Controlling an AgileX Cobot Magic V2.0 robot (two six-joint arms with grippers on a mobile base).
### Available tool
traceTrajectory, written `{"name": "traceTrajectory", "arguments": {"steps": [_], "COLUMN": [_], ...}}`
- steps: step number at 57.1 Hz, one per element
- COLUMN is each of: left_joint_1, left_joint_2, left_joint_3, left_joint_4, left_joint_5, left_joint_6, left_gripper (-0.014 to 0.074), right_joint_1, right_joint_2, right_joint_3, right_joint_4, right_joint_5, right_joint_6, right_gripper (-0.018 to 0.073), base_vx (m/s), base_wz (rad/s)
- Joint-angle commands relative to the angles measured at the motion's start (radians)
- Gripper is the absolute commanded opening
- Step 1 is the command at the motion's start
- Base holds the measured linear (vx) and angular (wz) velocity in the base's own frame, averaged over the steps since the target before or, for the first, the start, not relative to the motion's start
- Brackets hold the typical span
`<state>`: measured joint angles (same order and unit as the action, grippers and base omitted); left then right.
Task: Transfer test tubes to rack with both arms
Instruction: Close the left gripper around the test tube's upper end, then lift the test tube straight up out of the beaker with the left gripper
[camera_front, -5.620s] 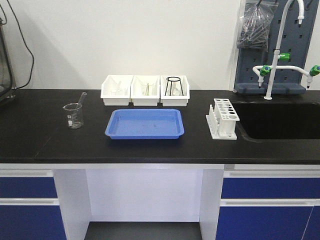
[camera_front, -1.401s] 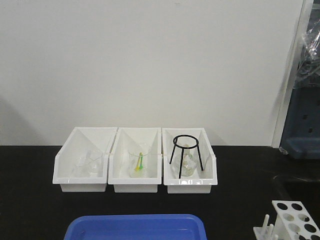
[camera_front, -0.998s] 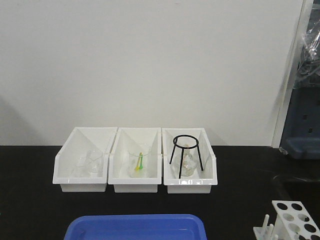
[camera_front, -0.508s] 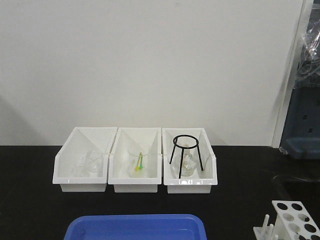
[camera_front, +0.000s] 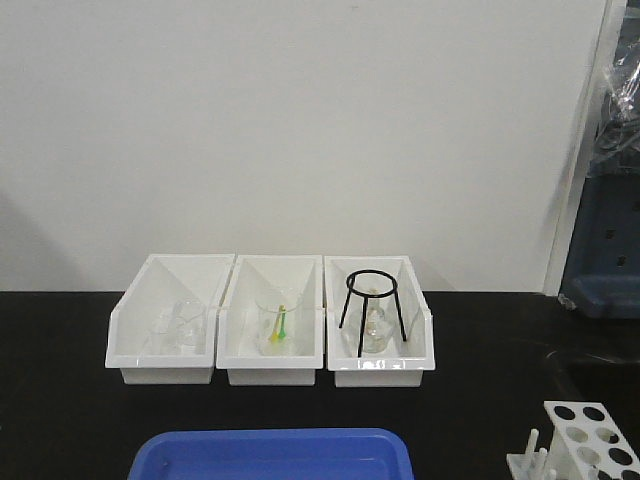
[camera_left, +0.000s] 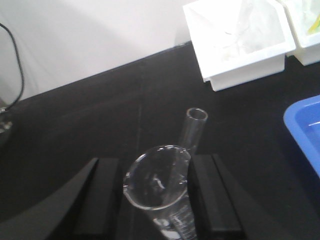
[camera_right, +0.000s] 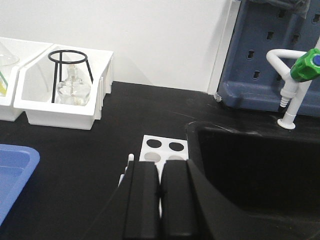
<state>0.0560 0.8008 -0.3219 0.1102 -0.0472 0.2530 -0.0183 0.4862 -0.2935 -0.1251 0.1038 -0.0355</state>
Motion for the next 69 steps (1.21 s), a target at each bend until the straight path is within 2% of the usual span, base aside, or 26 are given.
{"name": "traceTrajectory", "arguments": {"steps": [1, 6, 14, 29, 40, 69], "left_joint_1": [-0.039, -0.075, -0.075, -0.075, -0.075, -0.075], "left_joint_2": [0.067, 0.148, 0.241, 0.399, 0.467, 0.654], "left_joint_3": [-0.033, -0.033, -0.033, -0.033, -0.033, -0.038], "left_joint_4": [-0.008, 0.000, 0.000, -0.017, -0.185, -0.185], "left_joint_5": [-0.117, -0.162, -0.287, -0.538, -0.679, -0.842], "left_joint_6": [-0.001, 0.003, 0.018, 0.167, 0.246, 0.238], "left_gripper": [0.0456, 0.0472, 0.0509, 0.0547, 0.0547, 0.0547], "right_joint_1": [0.001, 0.001, 0.001, 0.001, 0.001, 0.001], "right_joint_2": [0.008, 0.008, 0.008, 0.008, 0.008, 0.008], "right_joint_3": [-0.036, -0.036, -0.036, -0.035, -0.035, -0.035], "right_joint_4": [-0.004, -0.004, -0.004, -0.004, -0.004, -0.004], "right_joint_5": [-0.086, -0.086, -0.086, -0.086, -0.086, -0.086], "right_joint_6": [0.001, 0.001, 0.001, 0.001, 0.001, 0.001], "right_gripper": [0.0162, 0.0175, 0.0181, 0.0188, 0.0191, 0.0195], "base_vx": [0.00, 0.00, 0.00, 0.00, 0.00, 0.00], "base_wz": [0.00, 0.00, 0.00, 0.00, 0.00, 0.00]}}
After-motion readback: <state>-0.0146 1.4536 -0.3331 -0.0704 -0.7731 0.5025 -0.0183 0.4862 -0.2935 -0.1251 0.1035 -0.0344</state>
